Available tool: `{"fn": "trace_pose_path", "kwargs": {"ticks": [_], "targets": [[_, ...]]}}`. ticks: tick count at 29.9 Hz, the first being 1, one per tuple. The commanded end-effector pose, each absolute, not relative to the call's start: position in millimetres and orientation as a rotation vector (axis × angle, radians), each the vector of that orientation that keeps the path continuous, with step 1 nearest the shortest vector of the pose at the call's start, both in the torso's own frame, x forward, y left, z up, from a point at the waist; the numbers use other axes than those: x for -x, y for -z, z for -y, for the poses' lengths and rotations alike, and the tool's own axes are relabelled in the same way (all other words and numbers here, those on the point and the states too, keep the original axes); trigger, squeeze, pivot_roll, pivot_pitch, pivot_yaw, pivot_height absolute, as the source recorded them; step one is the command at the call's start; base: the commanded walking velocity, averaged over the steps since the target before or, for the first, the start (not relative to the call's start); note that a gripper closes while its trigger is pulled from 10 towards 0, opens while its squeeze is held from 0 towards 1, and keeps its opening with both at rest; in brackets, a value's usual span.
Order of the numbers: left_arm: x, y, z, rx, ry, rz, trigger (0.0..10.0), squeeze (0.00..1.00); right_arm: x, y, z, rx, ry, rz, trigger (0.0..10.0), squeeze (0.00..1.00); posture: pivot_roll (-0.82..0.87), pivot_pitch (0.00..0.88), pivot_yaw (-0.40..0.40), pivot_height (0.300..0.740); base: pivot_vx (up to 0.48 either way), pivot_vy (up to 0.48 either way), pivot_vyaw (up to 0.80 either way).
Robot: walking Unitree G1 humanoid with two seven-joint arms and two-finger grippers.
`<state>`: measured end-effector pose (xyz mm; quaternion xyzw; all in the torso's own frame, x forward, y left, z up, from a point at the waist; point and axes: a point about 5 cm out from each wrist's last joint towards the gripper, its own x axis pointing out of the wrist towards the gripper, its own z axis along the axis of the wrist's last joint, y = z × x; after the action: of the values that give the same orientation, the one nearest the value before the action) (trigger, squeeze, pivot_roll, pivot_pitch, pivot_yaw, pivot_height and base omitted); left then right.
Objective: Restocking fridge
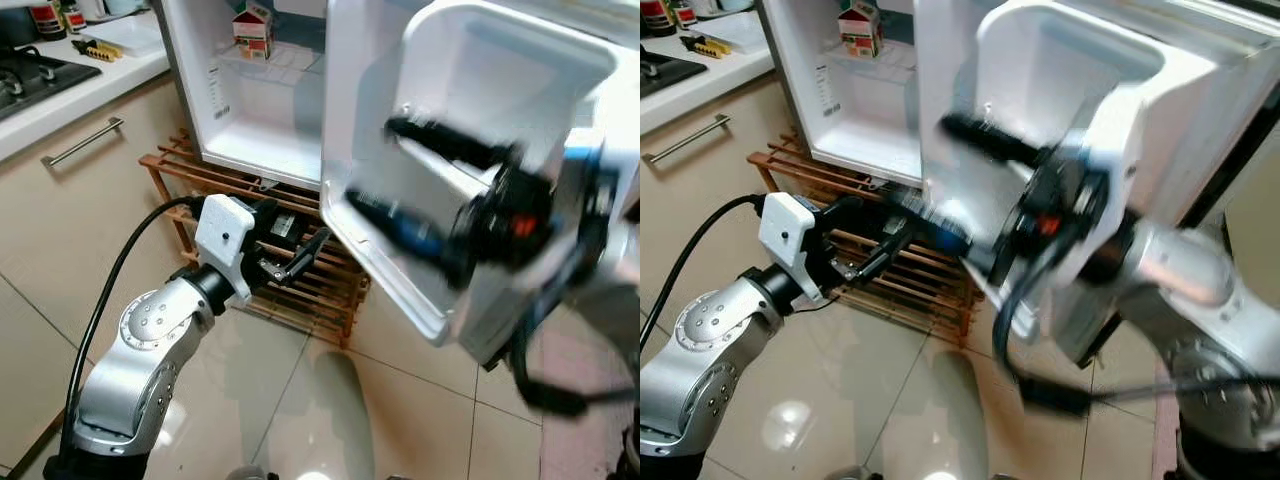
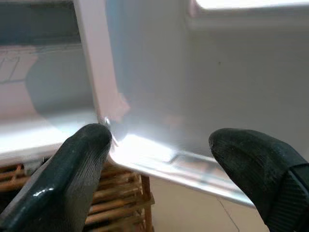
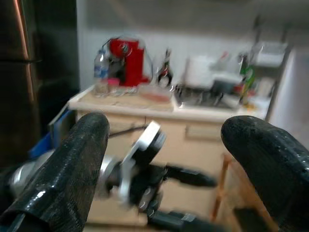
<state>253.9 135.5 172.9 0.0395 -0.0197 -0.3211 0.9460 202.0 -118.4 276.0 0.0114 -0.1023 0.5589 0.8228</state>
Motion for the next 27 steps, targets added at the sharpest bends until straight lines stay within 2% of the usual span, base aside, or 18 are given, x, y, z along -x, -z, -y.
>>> {"fn": "trace_pose_path", "kwargs": {"ticks": [1, 6, 11, 19, 27], "targets": [[-251.0, -177.1, -137.8, -0.095, 0.651, 0.055, 10.0, 0.0, -202.8, -268.1, 118.8, -0.013, -1.149, 0.178, 10.0, 0.0, 0.0, 0.049, -0.02, 0.74, 0.0, 0.0, 0.0], [-248.9, -175.1, -136.2, -0.101, 0.639, 0.042, 10.0, 0.0, -208.1, -236.2, 117.8, -0.031, -1.019, 0.086, 10.0, 0.0, 0.0, 0.047, -0.027, 0.74, -0.273, 0.0, 0.0], [-249.9, -176.0, -133.8, -0.102, 0.642, 0.051, 10.0, 0.0, -210.6, -232.7, 116.9, -0.075, -0.951, 0.067, 10.0, 0.0, 0.0, 0.039, -0.026, 0.74, -0.342, 0.0, 0.0], [-251.4, -176.1, -132.3, -0.107, 0.65, 0.057, 10.0, 0.0, -211.9, -224.9, 117.2, -0.046, -0.906, 0.059, 10.0, 0.0, 0.0, 0.025, -0.021, 0.74, -0.31, 0.0, 0.0], [-263.2, -175.3, -133.5, -0.136, 0.559, 0.045, 10.0, 0.0, -223.0, -208.9, 130.2, 0.031, -0.744, -0.001, 10.0, 0.0, 0.0, 0.018, -0.02, 0.74, 0.0, 0.0, 0.0]]}}
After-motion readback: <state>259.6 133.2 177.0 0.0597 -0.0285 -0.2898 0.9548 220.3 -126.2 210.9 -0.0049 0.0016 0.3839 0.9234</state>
